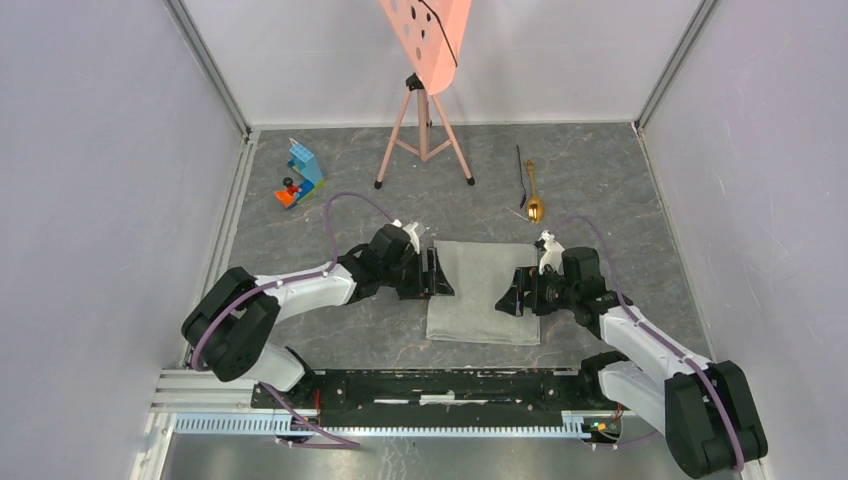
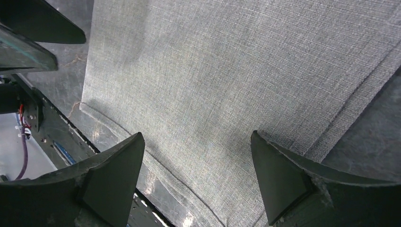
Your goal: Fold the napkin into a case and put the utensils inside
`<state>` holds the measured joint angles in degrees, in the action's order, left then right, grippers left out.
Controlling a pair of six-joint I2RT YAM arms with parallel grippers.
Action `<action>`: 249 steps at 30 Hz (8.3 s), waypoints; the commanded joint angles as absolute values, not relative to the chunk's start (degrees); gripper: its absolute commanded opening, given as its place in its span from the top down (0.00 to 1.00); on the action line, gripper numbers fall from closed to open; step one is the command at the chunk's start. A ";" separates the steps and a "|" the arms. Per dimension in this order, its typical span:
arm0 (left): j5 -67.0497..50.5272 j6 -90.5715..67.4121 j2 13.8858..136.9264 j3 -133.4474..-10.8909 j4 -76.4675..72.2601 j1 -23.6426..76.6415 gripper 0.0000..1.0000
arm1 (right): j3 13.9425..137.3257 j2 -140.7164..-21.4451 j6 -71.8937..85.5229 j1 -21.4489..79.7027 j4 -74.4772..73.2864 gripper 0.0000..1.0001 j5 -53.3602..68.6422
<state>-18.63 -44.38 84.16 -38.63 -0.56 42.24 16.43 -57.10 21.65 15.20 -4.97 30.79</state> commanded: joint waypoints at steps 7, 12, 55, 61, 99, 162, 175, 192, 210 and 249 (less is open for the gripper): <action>-24.84 -49.11 87.94 -37.70 -10.13 44.21 0.18 | 18.93 -59.22 20.87 15.13 -12.44 0.13 20.37; -17.98 -47.09 92.32 -36.08 -7.24 43.43 0.17 | 17.65 -58.81 21.48 14.99 -13.92 0.14 16.53; -22.37 -37.35 87.93 -54.22 7.27 36.97 0.10 | 40.46 -70.95 12.82 17.49 -18.72 0.08 15.01; -24.99 -45.71 86.33 -48.86 1.47 48.49 0.09 | 29.12 -59.90 19.20 18.37 -22.35 0.13 21.76; -20.25 -48.38 87.71 -37.82 -4.66 53.48 0.10 | 19.57 -42.46 31.32 18.37 -36.18 0.65 14.58; -12.43 -47.88 80.81 -34.61 4.79 53.61 0.55 | 28.35 -59.58 30.34 20.81 -12.99 1.00 27.18; -12.30 -49.67 82.24 -30.70 1.55 53.68 0.72 | 41.76 -86.25 44.29 26.23 13.44 1.00 29.30; -12.00 -50.14 82.93 -27.60 -0.94 53.70 0.81 | 53.54 -100.60 46.41 27.45 16.79 1.00 26.49; -9.41 -47.82 75.76 -31.43 8.89 53.70 0.66 | 56.50 -104.85 44.74 27.42 14.94 1.00 25.22; -12.62 -48.16 81.54 -32.57 3.44 53.53 0.81 | 58.39 -106.64 41.95 27.66 12.92 0.92 26.53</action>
<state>-12.14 -48.53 81.08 -33.65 5.45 53.58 56.05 -105.49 43.16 27.38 11.90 26.17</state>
